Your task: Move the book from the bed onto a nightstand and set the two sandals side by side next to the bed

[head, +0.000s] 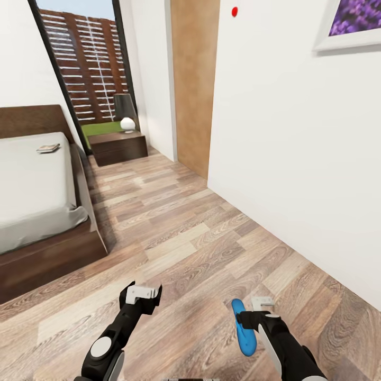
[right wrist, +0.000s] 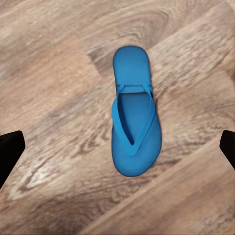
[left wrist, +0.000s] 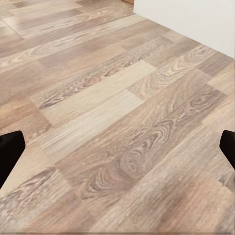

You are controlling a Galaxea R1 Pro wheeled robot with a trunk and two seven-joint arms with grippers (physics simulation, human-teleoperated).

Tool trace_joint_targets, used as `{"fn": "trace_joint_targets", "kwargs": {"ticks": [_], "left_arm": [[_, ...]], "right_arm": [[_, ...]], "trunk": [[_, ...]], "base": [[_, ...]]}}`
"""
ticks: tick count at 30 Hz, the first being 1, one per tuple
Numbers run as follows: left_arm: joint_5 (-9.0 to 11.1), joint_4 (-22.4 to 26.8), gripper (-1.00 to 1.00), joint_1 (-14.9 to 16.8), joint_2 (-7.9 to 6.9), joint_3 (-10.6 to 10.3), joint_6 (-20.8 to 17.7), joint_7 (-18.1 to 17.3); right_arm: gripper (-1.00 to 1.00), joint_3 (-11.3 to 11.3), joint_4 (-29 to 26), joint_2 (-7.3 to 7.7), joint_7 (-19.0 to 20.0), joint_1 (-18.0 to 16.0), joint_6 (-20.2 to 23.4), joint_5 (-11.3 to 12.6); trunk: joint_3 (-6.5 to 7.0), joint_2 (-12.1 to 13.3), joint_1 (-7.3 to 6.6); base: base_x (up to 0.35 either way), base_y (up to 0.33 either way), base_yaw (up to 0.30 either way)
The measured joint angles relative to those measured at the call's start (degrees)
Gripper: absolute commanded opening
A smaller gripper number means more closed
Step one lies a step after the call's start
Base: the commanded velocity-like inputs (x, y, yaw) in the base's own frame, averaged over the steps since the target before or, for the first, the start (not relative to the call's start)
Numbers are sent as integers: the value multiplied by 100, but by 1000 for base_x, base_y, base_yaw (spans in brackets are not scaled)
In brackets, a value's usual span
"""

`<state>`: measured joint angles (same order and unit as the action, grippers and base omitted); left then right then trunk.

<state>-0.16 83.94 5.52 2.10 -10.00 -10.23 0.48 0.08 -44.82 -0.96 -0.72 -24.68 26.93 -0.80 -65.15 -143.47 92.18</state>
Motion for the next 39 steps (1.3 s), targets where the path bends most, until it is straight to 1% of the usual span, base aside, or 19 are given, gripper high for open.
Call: {"fn": "trace_joint_targets", "kwargs": {"ticks": [20, 31, 33, 39], "left_arm": [[0, 0, 100, 0, 0, 0, 0, 0], [0, 0, 100, 0, -2, 0, 7, 0], [59, -64, 100, -64, -7, -20, -43, -39], [70, -258, 100, -253, -6, -22, -44, -39]], "right_arm": [[100, 0, -4, 0, 0, 0, 0, -3], [100, 0, -69, 27, 16, 0, -26, -4], [100, 31, -5, -18, -43, 65, -91, 4], [100, 32, 12, -19, -210, 83, -95, 6]], "trunk": [[-443, -27, 51], [-444, -27, 51], [-444, -27, 51], [-444, -27, 51]], "base": [[0, 0, 0], [0, 0, 0], [0, 0, 0], [0, 0, 0]]}}
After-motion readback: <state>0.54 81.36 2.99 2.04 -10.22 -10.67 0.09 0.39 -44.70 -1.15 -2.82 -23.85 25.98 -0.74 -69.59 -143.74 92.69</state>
